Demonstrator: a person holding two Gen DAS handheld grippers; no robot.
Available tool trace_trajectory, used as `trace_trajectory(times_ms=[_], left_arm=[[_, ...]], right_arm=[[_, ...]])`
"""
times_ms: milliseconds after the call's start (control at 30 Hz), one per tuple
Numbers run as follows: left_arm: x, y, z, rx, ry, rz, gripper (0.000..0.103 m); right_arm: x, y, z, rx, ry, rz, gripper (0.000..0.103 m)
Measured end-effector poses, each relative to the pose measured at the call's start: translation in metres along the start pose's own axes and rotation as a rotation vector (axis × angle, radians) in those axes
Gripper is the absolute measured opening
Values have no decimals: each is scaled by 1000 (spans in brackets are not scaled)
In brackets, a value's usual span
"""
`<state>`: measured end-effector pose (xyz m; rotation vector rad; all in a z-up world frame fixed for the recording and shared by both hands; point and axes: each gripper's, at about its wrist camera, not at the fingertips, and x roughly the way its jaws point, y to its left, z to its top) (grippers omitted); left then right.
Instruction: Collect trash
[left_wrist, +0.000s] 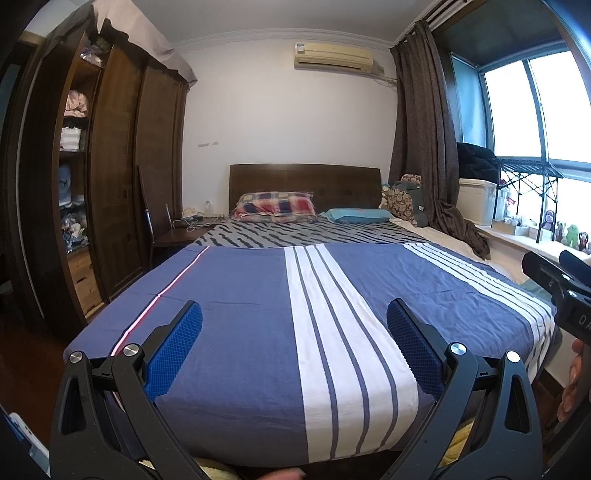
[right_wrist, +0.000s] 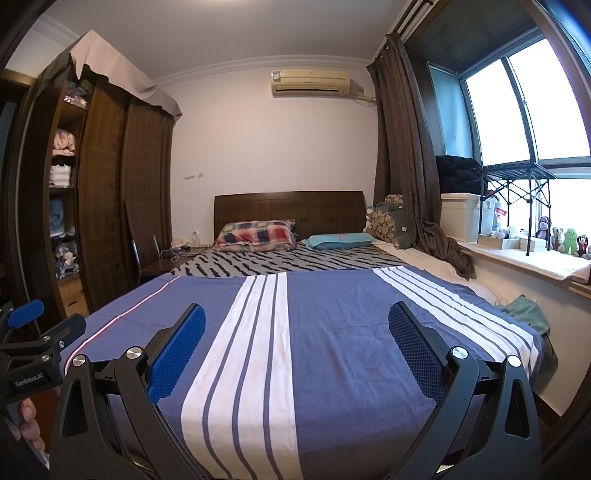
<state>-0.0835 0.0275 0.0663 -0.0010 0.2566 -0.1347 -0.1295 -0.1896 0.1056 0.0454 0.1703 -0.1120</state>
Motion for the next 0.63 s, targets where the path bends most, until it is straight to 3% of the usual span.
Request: trace_trajectory(times_ms=[633], left_arm=[[25,8,-5,-10,65,31,95]], right_arm=[[26,1,-12,-5,61,-9,99]])
